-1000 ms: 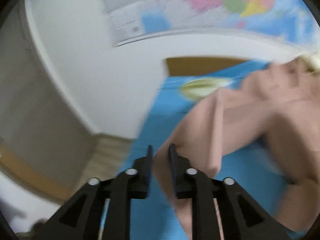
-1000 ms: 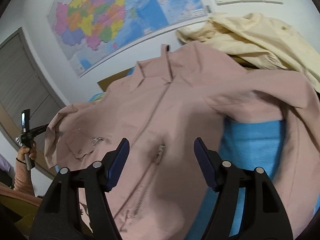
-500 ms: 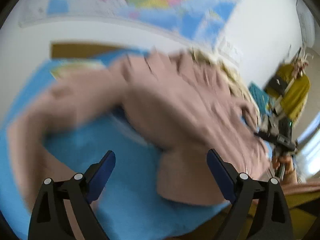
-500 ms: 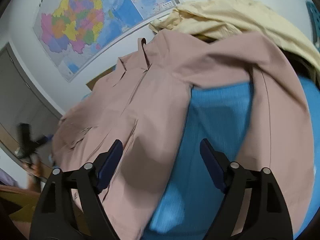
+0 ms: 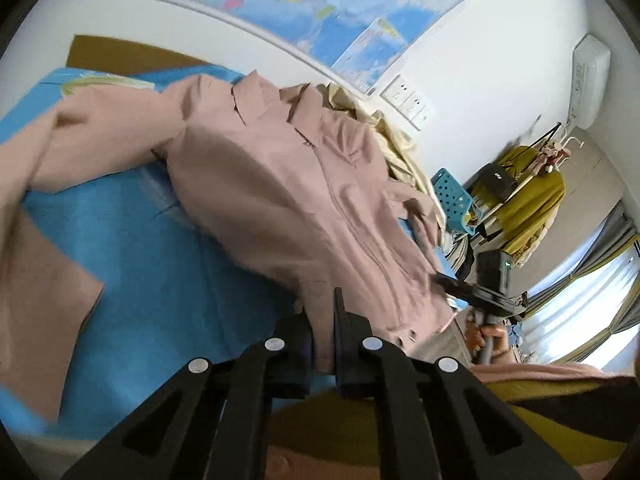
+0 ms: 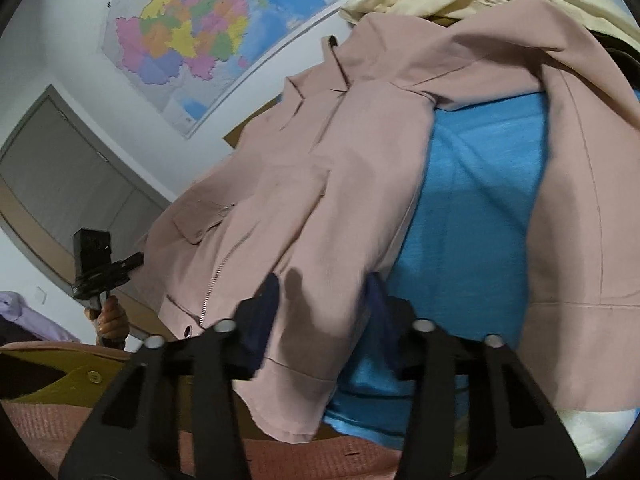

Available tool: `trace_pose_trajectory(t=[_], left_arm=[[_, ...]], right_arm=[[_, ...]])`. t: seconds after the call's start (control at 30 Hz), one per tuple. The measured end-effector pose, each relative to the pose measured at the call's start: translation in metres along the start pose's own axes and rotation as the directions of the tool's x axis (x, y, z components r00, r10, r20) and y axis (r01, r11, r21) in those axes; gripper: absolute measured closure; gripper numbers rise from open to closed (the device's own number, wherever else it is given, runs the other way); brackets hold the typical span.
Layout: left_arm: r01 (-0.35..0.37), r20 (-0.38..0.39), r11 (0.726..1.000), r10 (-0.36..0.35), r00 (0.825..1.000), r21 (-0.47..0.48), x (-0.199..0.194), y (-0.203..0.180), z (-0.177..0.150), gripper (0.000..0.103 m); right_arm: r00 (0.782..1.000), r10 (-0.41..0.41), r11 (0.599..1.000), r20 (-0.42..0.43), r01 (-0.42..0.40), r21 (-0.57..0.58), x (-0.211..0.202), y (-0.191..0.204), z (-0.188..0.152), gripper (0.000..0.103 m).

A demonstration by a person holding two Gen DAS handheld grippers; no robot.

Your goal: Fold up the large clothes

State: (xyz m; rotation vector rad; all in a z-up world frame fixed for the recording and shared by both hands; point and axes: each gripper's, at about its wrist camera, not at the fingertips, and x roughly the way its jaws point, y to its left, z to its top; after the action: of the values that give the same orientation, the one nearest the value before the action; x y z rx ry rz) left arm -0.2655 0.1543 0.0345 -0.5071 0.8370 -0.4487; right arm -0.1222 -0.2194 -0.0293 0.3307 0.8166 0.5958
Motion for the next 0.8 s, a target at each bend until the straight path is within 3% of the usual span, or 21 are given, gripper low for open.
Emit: trace_pose_trajectory(t=[0.03,0.1,0.13,0.2,0.23,0.27,0.3,0.33,0.37,0.43,0.5,0.53,0.6,0.67,0.77,0.8], left_arm=[[-0.034,-0.018,0.999,0.034,0.999,0.001,-0.006,0.000,-0.006,0.097],[-0.095,-0.078,0.995,0.093,0.993,-0.023,-0.012,0.012,-0.020,0.096],[-0.140,-0.115,0.990,0.135,0.984,-0.032,-0.006,0.018,-0.024,0.090],[-0.292,-0.196,0.955,0.276,0.941,-0.055,0.016,0.035,-0.027,0.077],[-0.344,-0.210,0.937,0.327,0.921,-0.053,0.024,0.040,-0.027,0.075],[-0.324,-0.166,0.945,0.311,0.936,-0.055,0.021,0.040,-0.023,0.070],[-0.309,-0.126,0.949,0.301,0.945,-0.053,0.016,0.037,-0.020,0.056],[-0.313,-0.072,0.949,0.310,0.948,-0.038,0.008,0.033,-0.015,0.046],[-0.324,-0.036,0.946,0.323,0.946,-0.017,0.002,0.028,-0.012,0.041],[-0.343,0.069,0.938,0.339,0.938,0.050,-0.013,0.011,0.000,0.032],[-0.342,0.125,0.935,0.329,0.936,0.099,-0.015,0.000,0.012,0.026],[-0.364,0.146,0.924,0.346,0.927,0.121,-0.013,-0.007,0.019,0.024],[-0.376,0.160,0.913,0.352,0.922,0.158,-0.003,-0.015,0.028,0.023],[-0.351,0.141,0.918,0.329,0.934,0.185,0.015,-0.017,0.037,0.023],[-0.312,0.102,0.925,0.296,0.950,0.217,0.044,-0.023,0.041,0.023],[-0.308,0.084,0.922,0.296,0.951,0.234,0.059,-0.026,0.045,0.023]], right_arm=[[1.000,0.000,1.000,0.003,0.000,0.001,-0.002,0.000,0.001,0.081],[1.000,-0.008,1.000,-0.002,0.008,-0.004,-0.002,0.001,0.003,0.087],[1.000,-0.010,1.000,-0.004,0.010,-0.004,-0.002,0.000,0.003,0.087],[1.000,-0.018,1.000,-0.018,0.018,0.004,0.002,-0.002,0.003,0.087],[0.999,-0.031,0.999,-0.028,0.031,0.008,0.004,-0.004,0.003,0.087],[0.998,-0.043,0.999,-0.037,0.043,0.006,0.005,-0.004,0.002,0.087],[0.997,-0.058,0.998,-0.040,0.058,0.003,0.005,-0.003,0.001,0.087],[0.997,-0.071,0.997,-0.040,0.071,0.000,0.004,-0.003,0.001,0.085],[0.995,-0.093,0.996,-0.028,0.092,-0.008,-0.001,-0.001,0.003,0.083],[0.990,-0.135,0.990,0.028,0.136,-0.023,-0.015,0.001,0.009,0.068],[0.967,-0.220,0.974,0.133,0.224,-0.021,-0.039,0.000,0.021,0.049],[0.951,-0.259,0.964,0.170,0.266,-0.015,-0.047,-0.001,0.025,0.039],[0.892,-0.366,0.927,0.264,0.375,0.019,-0.069,-0.008,0.038,0.028],[0.854,-0.433,0.898,0.289,0.437,0.056,-0.079,-0.022,0.047,0.024],[0.825,-0.490,0.871,0.281,0.480,0.107,-0.084,-0.053,0.059,0.018],[0.827,-0.495,0.868,0.264,0.479,0.128,-0.082,-0.064,0.062,0.018]])
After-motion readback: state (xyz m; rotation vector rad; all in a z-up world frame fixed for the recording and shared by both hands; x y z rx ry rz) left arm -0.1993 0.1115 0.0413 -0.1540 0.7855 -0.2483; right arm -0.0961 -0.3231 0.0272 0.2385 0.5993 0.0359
